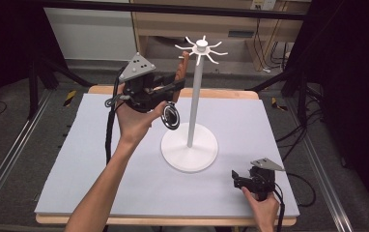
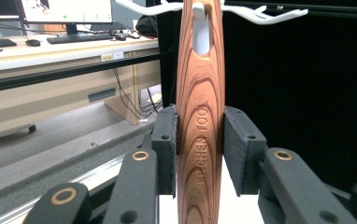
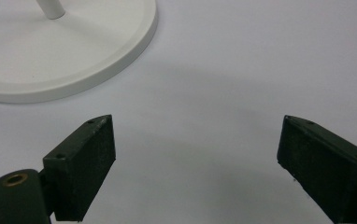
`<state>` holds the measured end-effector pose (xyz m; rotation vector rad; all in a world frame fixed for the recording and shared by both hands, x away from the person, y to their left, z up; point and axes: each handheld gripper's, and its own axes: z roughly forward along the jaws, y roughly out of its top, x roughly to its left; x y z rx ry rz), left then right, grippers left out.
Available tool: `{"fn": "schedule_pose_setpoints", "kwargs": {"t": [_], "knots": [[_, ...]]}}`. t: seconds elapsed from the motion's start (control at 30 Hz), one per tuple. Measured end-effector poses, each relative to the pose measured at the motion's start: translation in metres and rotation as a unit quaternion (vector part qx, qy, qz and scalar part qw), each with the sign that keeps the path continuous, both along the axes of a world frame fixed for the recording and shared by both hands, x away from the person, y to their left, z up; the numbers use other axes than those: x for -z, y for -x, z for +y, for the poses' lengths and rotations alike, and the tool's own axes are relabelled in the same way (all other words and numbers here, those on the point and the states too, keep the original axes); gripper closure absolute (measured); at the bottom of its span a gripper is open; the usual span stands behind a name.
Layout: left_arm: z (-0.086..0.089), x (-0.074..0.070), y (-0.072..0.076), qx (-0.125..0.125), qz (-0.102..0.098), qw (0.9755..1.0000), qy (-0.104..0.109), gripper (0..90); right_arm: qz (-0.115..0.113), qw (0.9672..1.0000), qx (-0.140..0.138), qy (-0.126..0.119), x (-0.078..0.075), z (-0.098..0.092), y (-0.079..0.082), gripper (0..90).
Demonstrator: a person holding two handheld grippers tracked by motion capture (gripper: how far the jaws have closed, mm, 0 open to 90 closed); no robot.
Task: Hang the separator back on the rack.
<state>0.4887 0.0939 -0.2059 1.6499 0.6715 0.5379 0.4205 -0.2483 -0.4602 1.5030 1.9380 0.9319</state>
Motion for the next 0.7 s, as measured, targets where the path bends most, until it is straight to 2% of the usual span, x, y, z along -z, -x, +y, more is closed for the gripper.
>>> {"fn": "schedule_pose_setpoints", "kwargs": {"t": [0.7], "knots": [[-0.0033, 0.0045, -0.0025, -0.005, -0.016, 0.9998, -0.008, 66.6, 0.001, 1.0, -0.004, 0.003, 0.0004, 0.0015, -0.0005, 11.9]]}}
